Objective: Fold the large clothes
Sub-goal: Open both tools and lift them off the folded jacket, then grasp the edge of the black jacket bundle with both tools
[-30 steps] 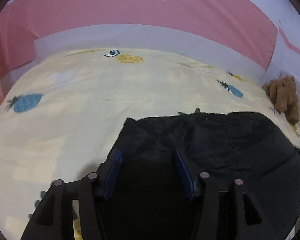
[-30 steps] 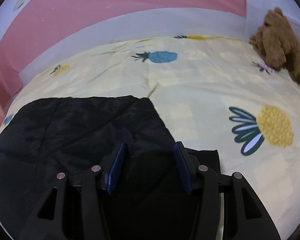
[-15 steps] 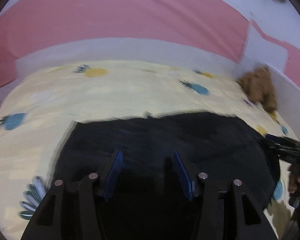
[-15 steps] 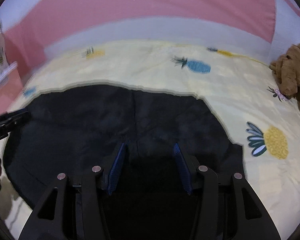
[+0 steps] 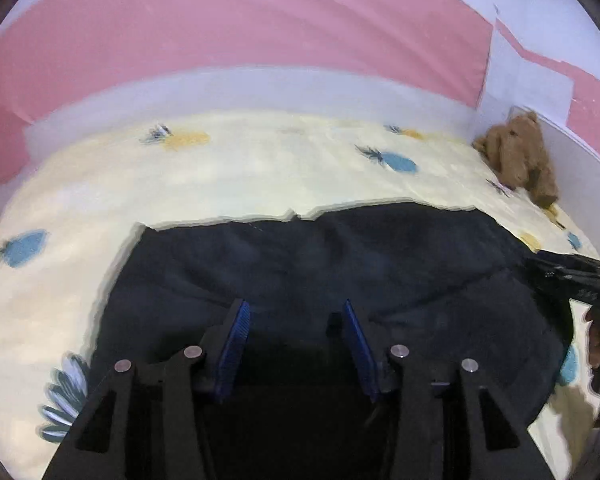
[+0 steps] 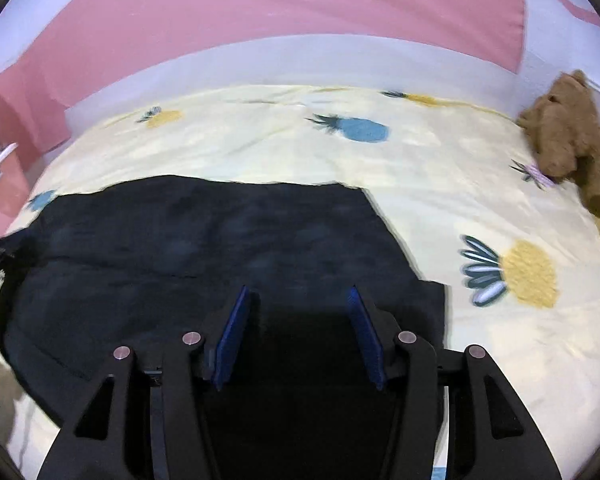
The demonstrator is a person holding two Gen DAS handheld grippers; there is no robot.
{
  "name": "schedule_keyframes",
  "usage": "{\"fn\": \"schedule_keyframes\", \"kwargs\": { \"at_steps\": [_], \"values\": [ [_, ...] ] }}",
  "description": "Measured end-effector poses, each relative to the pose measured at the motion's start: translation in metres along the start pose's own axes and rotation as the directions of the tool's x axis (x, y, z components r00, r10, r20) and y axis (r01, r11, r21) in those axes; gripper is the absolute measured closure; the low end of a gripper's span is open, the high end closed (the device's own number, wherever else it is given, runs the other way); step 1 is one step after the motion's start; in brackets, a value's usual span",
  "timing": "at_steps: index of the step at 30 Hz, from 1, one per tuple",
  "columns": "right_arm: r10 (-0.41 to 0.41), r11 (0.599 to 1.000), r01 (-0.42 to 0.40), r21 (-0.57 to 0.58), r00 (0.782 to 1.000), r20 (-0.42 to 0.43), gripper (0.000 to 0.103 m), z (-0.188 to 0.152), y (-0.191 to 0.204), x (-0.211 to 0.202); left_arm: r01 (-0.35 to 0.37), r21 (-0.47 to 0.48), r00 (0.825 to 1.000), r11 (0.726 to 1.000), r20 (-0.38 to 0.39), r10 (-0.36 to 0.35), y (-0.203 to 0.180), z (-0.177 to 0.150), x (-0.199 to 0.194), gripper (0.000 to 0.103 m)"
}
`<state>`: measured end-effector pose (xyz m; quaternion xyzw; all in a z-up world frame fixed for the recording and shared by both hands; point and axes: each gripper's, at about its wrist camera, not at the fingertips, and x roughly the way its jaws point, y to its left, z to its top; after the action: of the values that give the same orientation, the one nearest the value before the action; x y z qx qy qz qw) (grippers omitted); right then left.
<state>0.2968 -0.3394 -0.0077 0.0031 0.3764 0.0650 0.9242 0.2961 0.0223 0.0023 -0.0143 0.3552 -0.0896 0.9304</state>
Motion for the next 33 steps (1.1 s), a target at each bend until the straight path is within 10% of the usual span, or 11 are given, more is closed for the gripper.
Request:
{"fn": "schedule_keyframes", "kwargs": {
  "at_steps": [3, 13, 24, 33],
  "values": [
    [-0.033, 0.999, 0.035, 0.025, 0.998, -0.061, 0.052, -0.011, -0.021, 0.026, -0.096, -0.043, 0.995, 0.994, -0.042, 0.094, 0.032, -0.004, 0.015, 0.054],
    [-0.057, 0.998, 0.057, 0.011, 0.997, -0.056, 0.052, -0.022, -0.017, 0.042, -0.083, -0.084, 0.996, 0.993, -0.043, 0.08, 0.044, -0.019, 0.04, 0.054],
    [-0.023, 1.0, 0.023, 0.01, 0.998, 0.05, 0.05, -0.037, -0.008, -0.031, -0.084, -0.097, 0.996, 0.992, 0.028, 0.087, 0.044, -0.03, -0.033, 0.055],
    [-0.016, 1.0, 0.016, 0.008, 1.0, -0.024, 0.05, -0.054, -0.009, -0.003, -0.132, -0.128, 0.99, 0.983, -0.063, 0.125, 0.045, -0.064, -0.015, 0.056]
  ]
}}
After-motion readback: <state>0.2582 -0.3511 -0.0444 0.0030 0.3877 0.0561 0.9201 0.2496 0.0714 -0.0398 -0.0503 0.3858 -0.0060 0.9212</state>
